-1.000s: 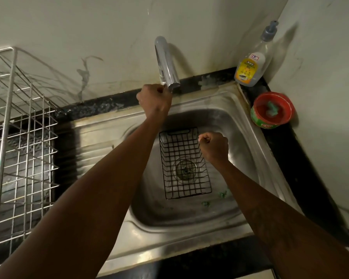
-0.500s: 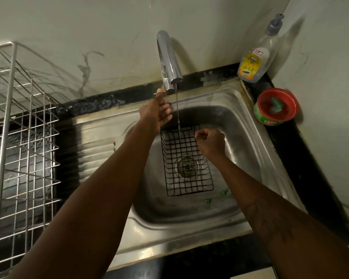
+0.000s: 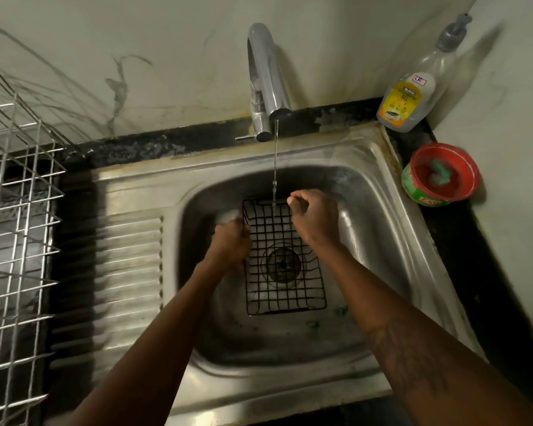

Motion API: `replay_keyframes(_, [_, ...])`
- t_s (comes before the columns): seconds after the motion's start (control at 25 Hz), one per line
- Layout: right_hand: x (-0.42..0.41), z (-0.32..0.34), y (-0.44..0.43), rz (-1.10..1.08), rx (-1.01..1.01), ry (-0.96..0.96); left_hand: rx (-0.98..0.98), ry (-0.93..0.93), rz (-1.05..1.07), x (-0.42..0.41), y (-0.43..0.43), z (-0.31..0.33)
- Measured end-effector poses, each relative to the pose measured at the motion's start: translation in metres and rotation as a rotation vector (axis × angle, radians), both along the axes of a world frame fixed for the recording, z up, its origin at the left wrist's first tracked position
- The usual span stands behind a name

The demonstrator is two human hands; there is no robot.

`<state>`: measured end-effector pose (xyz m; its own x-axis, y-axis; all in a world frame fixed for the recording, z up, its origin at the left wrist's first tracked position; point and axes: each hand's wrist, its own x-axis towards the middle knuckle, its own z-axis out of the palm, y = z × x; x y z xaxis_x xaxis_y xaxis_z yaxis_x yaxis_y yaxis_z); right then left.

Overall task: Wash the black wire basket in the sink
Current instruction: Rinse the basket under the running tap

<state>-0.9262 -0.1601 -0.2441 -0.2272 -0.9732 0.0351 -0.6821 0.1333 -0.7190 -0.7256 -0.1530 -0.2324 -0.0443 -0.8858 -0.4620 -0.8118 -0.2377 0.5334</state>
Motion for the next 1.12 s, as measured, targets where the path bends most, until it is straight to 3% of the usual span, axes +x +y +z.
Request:
replay_keyframes(0.32, [0.018, -0.049, -0.013, 0.199, -0.027, 0.349, -0.03, 0.019, -0.098, -0.003, 0.014, -0.018])
replay_keyframes(0.56, [0.039, -0.054, -0.028, 0.396, -0.05, 0.29, -0.059, -0.066, -0.199, -0.009, 0.008, -0.026])
replay_keyframes(0.76, [-0.024, -0.048, -0.024, 0.274, -0.039, 0.336, -0.052, -0.094, -0.187, -0.006, -0.001, -0.025])
replay_keyframes(0.84, [-0.016, -0.044, -0.027, 0.27, -0.031, 0.442, -0.055, -0.12, -0.235, -0.008, -0.001, -0.021])
replay_keyframes(0.96, [0.04, -0.038, -0.034, 0.509, -0.088, 0.541, -0.089, -0.133, -0.273, -0.013, 0.003, -0.01])
replay_keyframes(1.04, [0.057, -0.041, -0.035, 0.625, -0.085, 0.458, -0.058, -0.142, -0.29, -0.016, 0.005, -0.007])
replay_keyframes(1.12, [0.04, -0.041, -0.038, 0.569, -0.007, 0.351, 0.013, -0.139, -0.255, -0.018, 0.005, -0.005])
